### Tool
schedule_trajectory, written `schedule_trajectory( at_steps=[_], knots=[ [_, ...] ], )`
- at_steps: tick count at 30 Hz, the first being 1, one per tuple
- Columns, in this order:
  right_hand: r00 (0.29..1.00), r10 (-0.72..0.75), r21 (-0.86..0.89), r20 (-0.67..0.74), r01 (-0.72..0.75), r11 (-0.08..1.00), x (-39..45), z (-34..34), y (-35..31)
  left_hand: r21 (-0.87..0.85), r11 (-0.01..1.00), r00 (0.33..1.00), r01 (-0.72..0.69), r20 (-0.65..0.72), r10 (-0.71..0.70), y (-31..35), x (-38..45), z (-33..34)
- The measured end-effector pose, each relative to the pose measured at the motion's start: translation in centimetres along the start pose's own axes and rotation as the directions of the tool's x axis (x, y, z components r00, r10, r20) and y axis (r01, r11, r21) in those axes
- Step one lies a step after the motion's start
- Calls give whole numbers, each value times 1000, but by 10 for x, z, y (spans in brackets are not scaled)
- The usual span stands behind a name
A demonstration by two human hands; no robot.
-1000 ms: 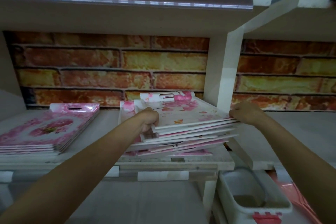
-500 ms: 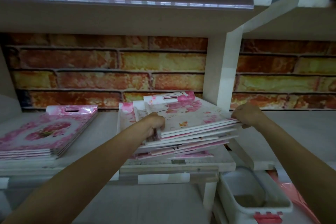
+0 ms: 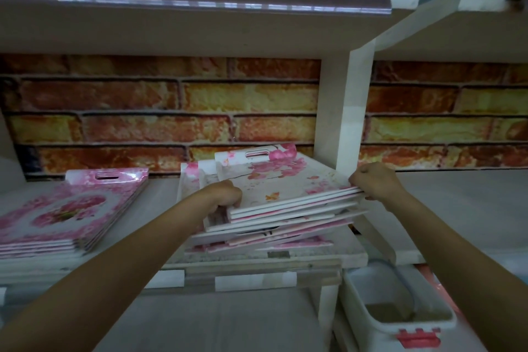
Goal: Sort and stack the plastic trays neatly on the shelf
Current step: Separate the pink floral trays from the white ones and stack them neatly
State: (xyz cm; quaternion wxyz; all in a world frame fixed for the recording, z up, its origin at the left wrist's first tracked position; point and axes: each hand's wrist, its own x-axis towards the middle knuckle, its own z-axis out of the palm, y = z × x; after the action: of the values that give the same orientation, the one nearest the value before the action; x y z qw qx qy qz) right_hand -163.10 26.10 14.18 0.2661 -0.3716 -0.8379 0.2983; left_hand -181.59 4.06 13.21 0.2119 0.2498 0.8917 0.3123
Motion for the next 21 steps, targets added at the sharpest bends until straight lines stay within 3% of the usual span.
schedule_trajectory(
  at_steps=[9, 13, 21],
  knots=[
    [950, 154, 45, 270, -173, 984, 9, -13, -6, 314, 949, 999, 16, -47, -1, -19, 2, -20],
    [918, 141, -80, 371, -120, 990, 22, -13, -8, 206, 978, 997, -23, 75, 7, -33, 5, -24],
    [873, 128, -350, 470, 51, 936, 41, 0, -27, -10, 1000, 998, -12, 68, 13, -31, 0, -32]
  ],
)
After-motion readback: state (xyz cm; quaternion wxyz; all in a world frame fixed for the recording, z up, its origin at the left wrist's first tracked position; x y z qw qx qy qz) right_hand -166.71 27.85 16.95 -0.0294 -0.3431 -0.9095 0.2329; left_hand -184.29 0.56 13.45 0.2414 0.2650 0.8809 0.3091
